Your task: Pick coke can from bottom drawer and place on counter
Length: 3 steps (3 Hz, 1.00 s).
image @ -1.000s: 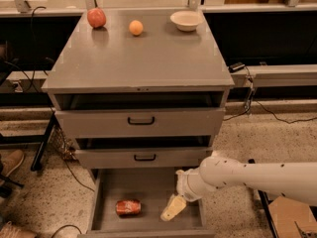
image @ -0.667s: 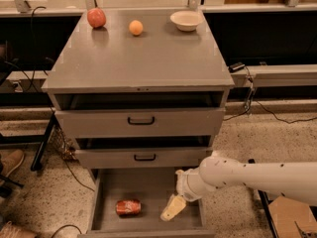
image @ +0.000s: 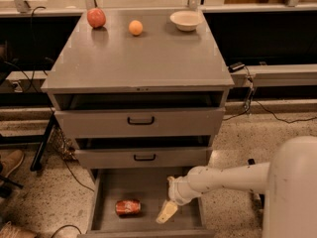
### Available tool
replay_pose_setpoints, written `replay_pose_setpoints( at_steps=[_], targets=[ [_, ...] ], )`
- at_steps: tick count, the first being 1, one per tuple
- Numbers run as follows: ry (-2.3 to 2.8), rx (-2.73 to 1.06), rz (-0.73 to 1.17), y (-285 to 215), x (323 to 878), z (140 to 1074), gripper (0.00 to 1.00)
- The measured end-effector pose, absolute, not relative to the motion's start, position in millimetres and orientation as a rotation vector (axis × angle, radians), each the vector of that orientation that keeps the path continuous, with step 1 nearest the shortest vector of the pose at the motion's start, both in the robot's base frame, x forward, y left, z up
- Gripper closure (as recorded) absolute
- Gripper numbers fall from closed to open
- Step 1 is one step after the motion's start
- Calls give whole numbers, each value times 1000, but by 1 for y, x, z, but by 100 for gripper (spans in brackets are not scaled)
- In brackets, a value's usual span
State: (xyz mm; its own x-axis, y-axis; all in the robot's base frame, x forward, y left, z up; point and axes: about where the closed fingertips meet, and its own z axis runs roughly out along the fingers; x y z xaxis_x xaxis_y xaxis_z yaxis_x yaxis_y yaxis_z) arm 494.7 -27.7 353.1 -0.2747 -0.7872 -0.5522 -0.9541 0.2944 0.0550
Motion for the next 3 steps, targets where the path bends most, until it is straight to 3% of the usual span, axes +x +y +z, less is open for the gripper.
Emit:
replay_pose_setpoints(
  at_steps=[3],
  targets=[
    [1920, -1457, 811, 27, 537, 199, 0]
  ],
)
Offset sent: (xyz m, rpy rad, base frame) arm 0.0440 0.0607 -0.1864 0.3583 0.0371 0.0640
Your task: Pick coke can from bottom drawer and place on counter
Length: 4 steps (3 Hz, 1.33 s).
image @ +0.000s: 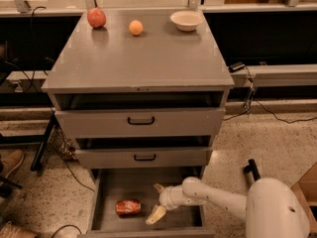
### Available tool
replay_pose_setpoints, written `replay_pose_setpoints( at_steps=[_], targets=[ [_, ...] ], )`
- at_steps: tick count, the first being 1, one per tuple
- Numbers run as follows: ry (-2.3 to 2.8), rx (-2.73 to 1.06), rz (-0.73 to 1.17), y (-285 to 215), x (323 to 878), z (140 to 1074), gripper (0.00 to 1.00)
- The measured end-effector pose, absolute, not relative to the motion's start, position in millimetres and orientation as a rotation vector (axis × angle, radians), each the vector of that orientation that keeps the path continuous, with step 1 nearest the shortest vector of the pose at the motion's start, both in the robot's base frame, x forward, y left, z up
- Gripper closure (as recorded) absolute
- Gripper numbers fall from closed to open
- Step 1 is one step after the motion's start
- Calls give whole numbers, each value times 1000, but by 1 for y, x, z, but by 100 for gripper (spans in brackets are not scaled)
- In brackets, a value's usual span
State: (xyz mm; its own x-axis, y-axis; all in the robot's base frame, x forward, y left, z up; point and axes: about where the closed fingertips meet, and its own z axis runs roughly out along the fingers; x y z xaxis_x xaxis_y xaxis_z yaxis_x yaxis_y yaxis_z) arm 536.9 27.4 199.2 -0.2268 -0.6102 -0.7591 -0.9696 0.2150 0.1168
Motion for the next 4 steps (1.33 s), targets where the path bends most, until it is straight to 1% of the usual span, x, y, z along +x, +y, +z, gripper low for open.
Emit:
replay_pose_setpoints(
  at_steps=[2, 4],
  targets=[
    [1897, -1474, 813, 37, 539, 195, 0],
    [1769, -1563, 851, 82, 555, 179, 0]
  ],
)
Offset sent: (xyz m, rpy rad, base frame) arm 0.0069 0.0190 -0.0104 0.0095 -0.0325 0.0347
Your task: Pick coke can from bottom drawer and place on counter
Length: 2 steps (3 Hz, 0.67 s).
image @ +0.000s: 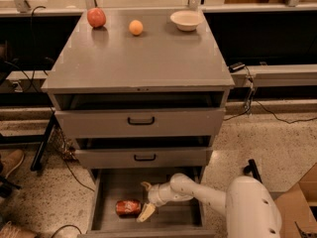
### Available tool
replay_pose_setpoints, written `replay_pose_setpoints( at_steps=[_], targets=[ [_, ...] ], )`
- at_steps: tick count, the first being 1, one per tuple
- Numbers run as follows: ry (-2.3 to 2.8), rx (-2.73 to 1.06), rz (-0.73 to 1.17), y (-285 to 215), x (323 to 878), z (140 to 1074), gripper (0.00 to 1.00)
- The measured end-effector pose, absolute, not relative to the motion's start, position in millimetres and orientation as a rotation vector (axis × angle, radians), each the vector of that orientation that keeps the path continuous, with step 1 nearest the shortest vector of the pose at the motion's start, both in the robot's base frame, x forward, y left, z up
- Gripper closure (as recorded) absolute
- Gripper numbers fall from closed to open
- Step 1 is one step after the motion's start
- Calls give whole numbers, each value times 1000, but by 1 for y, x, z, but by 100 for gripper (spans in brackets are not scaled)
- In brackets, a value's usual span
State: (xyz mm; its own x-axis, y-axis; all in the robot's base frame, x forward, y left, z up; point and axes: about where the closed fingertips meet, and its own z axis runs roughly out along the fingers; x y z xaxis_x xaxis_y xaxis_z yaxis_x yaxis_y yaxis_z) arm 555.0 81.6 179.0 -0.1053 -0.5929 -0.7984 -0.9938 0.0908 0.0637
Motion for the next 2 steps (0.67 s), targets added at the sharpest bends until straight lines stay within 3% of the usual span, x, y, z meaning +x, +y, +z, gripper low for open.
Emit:
replay_pose_setpoints(
  at_steps=[2],
  targets=[
    [1754, -1635, 854, 113, 560, 140, 0]
  ],
)
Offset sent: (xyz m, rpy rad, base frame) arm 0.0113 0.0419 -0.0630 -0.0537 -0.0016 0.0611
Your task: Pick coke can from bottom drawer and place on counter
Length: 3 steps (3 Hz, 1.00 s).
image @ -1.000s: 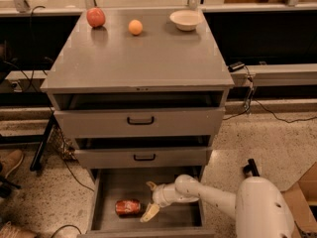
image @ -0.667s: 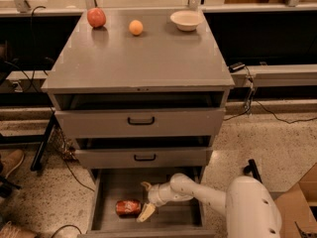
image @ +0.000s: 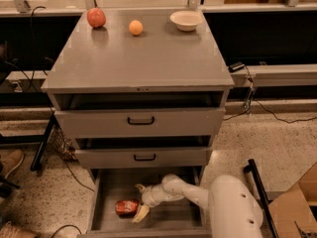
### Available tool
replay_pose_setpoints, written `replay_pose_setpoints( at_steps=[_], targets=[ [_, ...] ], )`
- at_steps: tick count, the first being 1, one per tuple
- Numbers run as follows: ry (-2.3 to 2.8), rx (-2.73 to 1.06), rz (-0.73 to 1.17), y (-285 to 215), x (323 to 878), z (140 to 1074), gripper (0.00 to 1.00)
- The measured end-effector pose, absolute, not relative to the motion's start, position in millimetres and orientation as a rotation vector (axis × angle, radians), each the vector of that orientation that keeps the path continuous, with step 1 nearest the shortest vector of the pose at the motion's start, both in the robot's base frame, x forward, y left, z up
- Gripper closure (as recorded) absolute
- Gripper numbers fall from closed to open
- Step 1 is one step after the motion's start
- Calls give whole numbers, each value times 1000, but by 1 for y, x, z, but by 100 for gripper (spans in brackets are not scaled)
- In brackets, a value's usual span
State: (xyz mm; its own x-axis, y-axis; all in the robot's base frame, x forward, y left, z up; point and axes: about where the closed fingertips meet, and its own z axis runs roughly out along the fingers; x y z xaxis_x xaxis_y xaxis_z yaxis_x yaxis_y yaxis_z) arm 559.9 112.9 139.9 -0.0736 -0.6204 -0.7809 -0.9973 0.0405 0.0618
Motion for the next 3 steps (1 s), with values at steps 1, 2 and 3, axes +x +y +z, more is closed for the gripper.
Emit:
replay_pose_setpoints(
  at_steps=[1, 2, 3],
  targets=[
    [1768, -1644, 843, 120, 560, 124, 0],
    [1769, -1647, 840, 123, 559, 117, 19],
    [1752, -1640, 847, 124, 558, 119, 43]
  ],
)
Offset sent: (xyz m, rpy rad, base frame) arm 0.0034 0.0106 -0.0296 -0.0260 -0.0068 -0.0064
